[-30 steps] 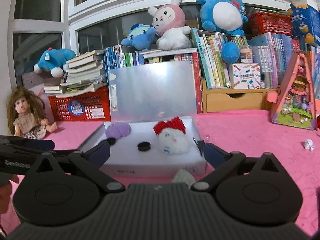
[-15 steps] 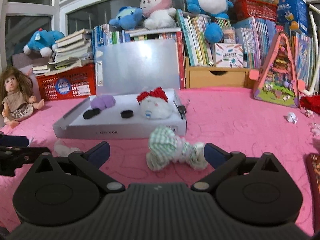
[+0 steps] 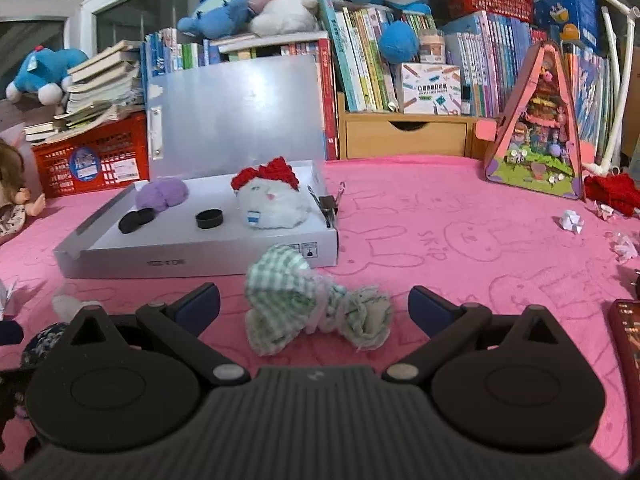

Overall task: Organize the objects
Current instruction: 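Move the left tool to the navy floral cloth while the right tool approaches the green gingham cloth, then grasp the navy floral cloth with the left tool while the right tool grasps the gingham cloth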

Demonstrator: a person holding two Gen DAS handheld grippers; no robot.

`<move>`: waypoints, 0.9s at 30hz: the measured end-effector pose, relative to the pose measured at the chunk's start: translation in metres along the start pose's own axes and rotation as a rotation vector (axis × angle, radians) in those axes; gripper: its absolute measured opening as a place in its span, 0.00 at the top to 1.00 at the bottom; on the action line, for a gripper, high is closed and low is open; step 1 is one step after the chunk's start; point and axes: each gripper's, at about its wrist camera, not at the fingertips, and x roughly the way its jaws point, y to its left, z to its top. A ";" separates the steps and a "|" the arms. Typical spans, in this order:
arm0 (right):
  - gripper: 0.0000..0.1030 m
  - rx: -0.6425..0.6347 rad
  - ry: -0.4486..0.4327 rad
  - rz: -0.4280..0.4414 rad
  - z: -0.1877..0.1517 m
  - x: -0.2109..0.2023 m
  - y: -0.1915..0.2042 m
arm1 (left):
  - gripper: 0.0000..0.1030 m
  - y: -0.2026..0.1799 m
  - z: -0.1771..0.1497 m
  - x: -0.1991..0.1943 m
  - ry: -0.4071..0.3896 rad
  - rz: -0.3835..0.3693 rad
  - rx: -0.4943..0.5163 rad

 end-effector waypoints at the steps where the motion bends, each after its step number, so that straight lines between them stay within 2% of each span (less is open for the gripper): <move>1: 0.00 0.007 0.008 0.003 0.001 0.003 -0.001 | 0.10 0.000 0.000 0.001 0.002 -0.003 -0.005; 10: 0.00 0.051 0.063 0.003 0.005 0.022 -0.006 | 0.11 -0.001 -0.001 0.011 0.018 0.001 -0.033; 16: 0.00 0.070 0.081 0.022 0.004 0.025 -0.009 | 0.12 0.005 0.001 -0.013 -0.060 0.017 -0.046; 17: 0.00 0.071 0.084 0.023 0.004 0.026 -0.009 | 0.13 0.006 0.002 -0.016 -0.066 0.018 -0.045; 21: 0.00 0.070 0.098 0.017 0.004 0.028 -0.008 | 0.35 0.006 0.000 -0.012 -0.036 0.030 -0.032; 27: 0.00 0.071 0.102 0.005 0.003 0.028 -0.007 | 0.35 0.000 -0.003 -0.001 0.004 0.004 -0.051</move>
